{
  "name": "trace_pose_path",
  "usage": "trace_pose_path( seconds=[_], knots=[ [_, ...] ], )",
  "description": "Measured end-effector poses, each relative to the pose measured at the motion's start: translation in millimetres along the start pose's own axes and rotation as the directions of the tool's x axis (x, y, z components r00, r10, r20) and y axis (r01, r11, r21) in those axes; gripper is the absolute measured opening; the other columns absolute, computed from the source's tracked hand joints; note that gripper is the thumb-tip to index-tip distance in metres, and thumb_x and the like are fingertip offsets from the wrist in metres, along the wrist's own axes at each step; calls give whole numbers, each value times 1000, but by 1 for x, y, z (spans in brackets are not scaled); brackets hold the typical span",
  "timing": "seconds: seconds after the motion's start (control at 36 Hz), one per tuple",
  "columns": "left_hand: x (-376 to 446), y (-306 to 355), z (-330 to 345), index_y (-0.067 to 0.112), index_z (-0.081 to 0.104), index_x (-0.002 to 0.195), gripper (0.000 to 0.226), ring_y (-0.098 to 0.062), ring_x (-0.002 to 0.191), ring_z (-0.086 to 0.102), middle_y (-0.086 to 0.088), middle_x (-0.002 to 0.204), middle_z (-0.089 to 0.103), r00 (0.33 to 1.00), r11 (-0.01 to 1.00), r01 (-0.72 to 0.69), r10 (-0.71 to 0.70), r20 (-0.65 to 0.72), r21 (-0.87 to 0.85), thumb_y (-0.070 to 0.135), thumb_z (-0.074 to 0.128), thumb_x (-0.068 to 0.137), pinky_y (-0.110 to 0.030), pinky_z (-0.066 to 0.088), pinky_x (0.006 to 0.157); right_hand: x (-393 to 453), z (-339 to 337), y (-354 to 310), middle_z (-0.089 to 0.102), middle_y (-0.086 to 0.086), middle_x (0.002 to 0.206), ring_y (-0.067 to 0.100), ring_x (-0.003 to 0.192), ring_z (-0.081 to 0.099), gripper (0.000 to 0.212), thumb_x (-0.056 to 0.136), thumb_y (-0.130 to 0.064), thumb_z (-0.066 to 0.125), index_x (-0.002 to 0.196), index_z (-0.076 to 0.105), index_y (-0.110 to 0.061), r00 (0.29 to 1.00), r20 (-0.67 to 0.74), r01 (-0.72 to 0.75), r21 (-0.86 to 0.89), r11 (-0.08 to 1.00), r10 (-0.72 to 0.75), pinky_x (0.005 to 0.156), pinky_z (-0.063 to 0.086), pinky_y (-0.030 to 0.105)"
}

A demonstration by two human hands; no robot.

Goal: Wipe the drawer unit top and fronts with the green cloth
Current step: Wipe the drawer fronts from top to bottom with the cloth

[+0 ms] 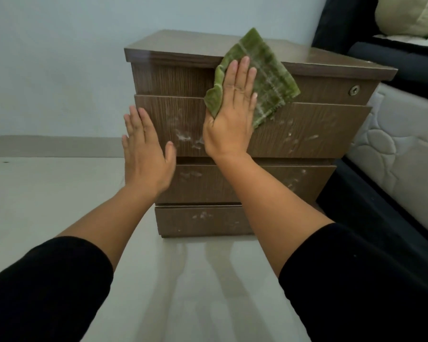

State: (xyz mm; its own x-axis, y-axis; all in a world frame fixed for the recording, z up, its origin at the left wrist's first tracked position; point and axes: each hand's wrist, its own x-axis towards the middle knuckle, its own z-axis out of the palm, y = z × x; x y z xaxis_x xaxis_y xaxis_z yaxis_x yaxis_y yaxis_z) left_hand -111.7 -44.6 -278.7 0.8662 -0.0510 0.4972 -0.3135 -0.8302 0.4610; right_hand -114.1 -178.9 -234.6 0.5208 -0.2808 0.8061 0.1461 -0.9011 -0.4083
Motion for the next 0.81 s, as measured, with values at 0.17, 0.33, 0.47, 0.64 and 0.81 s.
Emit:
trace_pose_path(
  seconds=[0.17,0.33,0.47,0.64,0.81],
  knots=[
    [-3,-9,1,8,-9,148,70,-21,145,-13,-8,158,-14,1000,995,-26,28,12,-97,26,35,97,-41,0,118,-7,12,-18,11,9,158,25,146,3,63,90,-26,28,149,15,-8,988,74,136,-32,990,-134,117,-2,40],
    [-5,-17,2,10,-7,148,67,-19,145,-11,-6,158,-11,998,985,-56,61,25,-161,20,35,97,-42,1,118,-9,19,-41,14,9,158,24,146,6,67,86,-28,32,148,18,-8,966,137,230,-50,972,-221,117,-1,40],
    [-5,-30,4,16,-4,150,64,-15,146,-8,-1,159,-7,996,974,-72,83,44,-214,24,34,99,-46,4,118,-9,22,-58,15,4,158,20,146,6,71,86,-44,27,148,20,-12,928,228,302,-2,953,-294,118,1,42],
    [-15,-36,5,21,-1,150,62,-18,146,-2,-1,159,0,995,959,-44,69,78,-280,29,34,99,-49,9,118,-17,30,-56,13,2,158,20,147,4,59,90,-37,44,143,35,-12,837,356,447,-8,895,-415,118,0,45],
    [-18,-34,4,22,5,150,61,-30,144,15,-1,159,8,996,953,-39,63,69,-301,22,35,97,-57,22,112,-18,35,-50,18,3,157,24,146,7,24,92,-34,45,100,59,-17,826,345,456,53,888,-445,116,2,51]
  ],
)
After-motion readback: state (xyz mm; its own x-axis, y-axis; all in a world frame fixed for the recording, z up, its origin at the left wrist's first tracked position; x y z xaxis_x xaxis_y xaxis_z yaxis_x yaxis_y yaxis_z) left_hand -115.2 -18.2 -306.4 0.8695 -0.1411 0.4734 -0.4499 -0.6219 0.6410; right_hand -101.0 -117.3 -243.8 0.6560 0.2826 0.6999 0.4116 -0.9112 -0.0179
